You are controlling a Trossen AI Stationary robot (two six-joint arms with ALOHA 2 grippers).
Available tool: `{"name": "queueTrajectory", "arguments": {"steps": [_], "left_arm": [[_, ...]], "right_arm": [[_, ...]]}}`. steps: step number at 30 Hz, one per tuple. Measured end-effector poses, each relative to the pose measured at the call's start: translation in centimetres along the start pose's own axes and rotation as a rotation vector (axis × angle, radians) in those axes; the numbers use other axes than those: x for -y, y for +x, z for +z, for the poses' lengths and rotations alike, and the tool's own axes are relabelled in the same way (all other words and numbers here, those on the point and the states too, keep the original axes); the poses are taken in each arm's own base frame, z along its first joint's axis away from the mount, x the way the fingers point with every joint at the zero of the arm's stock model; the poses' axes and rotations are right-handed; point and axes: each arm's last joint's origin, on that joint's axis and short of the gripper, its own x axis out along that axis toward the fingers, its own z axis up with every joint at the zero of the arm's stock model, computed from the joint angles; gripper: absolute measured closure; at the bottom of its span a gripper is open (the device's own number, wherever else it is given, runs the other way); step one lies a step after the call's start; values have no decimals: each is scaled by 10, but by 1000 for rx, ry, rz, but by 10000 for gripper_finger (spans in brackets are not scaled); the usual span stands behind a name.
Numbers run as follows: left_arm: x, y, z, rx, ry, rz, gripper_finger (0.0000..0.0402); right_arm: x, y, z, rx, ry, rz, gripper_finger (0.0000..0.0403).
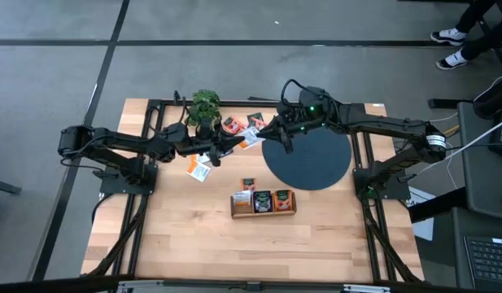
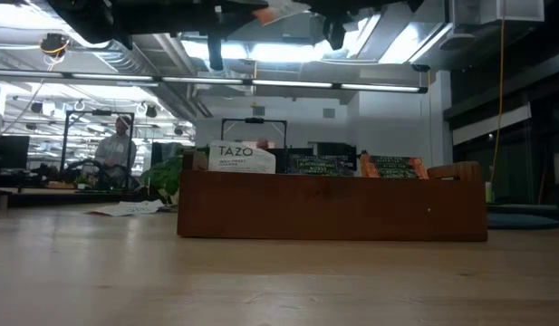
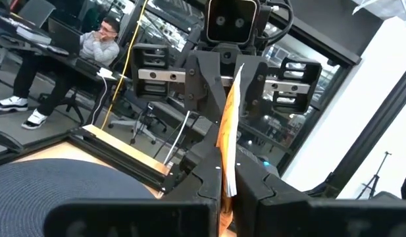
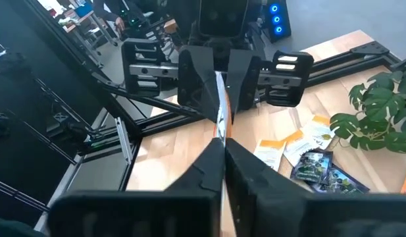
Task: Pick & Place Tea
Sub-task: Put the white tea bag into the left section of the wooden organizer
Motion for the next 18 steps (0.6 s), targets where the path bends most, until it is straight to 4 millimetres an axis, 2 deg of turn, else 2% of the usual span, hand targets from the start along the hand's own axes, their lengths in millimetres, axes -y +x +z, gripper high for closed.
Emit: {"name": "queueTrajectory", "arguments": {"steps": [10, 18], "left_arm": [[-1, 0, -2, -30, -2, 7, 365], [-10, -1, -6, -142, -103, -15, 321]], "right_arm": [[-7, 3, -4, -21, -36, 19, 397], [-15, 7, -20, -157, -35, 22, 399]]}}
